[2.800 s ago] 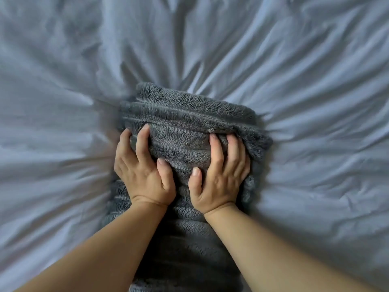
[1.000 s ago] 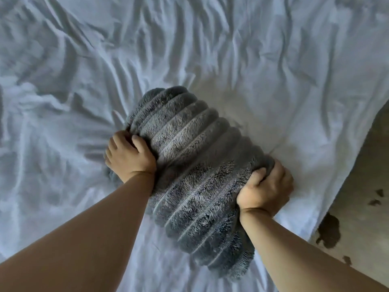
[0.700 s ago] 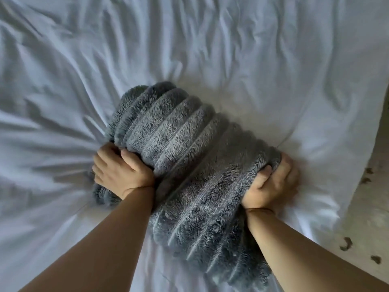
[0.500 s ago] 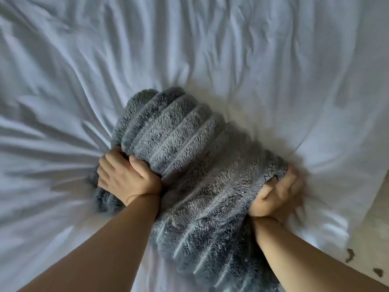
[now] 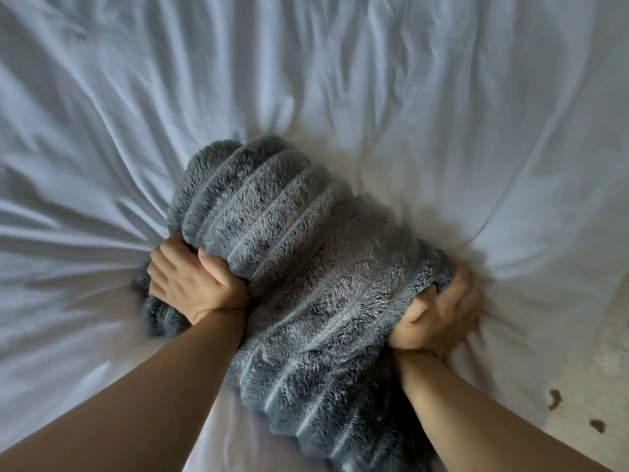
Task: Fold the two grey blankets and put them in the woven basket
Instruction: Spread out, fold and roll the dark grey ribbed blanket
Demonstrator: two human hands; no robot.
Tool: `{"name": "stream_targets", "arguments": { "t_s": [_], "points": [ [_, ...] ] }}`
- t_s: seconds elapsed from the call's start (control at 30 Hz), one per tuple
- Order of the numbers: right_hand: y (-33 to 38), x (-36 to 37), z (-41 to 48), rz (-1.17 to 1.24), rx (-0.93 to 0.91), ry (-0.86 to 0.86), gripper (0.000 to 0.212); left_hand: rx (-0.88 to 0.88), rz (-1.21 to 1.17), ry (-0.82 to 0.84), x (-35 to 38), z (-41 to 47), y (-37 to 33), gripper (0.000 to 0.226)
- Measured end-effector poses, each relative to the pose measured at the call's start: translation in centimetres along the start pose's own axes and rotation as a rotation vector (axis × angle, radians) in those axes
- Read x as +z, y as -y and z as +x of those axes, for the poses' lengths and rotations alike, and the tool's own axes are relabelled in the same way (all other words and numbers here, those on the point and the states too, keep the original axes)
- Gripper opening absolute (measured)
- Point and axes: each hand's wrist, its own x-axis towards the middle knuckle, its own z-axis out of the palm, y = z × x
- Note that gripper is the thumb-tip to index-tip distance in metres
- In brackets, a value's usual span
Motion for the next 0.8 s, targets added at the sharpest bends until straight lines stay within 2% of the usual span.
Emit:
{"name": "stream_targets", "arguments": {
  "t_s": [0.23,0.47,0.6,0.67,0.73,0.77,0.8],
  "points": [
    [-0.5,0.4,-0.1,0.045,-0.009,0.004,0.074,0.04,-0.032,-0.109,-0.2,-0.2,0.1,0.072],
    [-0.2,-2.7,0.6,0.128,-0.03,0.096,0.076,-0.056,-0.069,-0.053,-3.3,-0.6,-1.0,0.067],
    [0.2,-3.8,1.6,0.068,0.063,0.269,0.079,-0.062,0.017,0.184,-5.5,0.8,-2.0,0.065],
    [0.4,-4.8,2.8,0.067,0.084,0.416,0.07,-0.004,0.049,0.391,-7.1,1.9,-2.7,0.088],
    [0.4,-6.5,4.5,0.196,0.178,0.505,0.055,0.032,-0.026,0.648,-9.1,3.5,-3.6,0.115],
    [0.4,-7.8,5.0,0.33,0.282,0.553,0.048,0.033,-0.073,0.734,-10.6,4.4,-3.8,0.123],
    [0.1,-9.3,5.2,0.491,0.402,0.609,0.053,0.039,-0.103,0.78,-11.8,5.2,-3.8,0.126]
  ]
}}
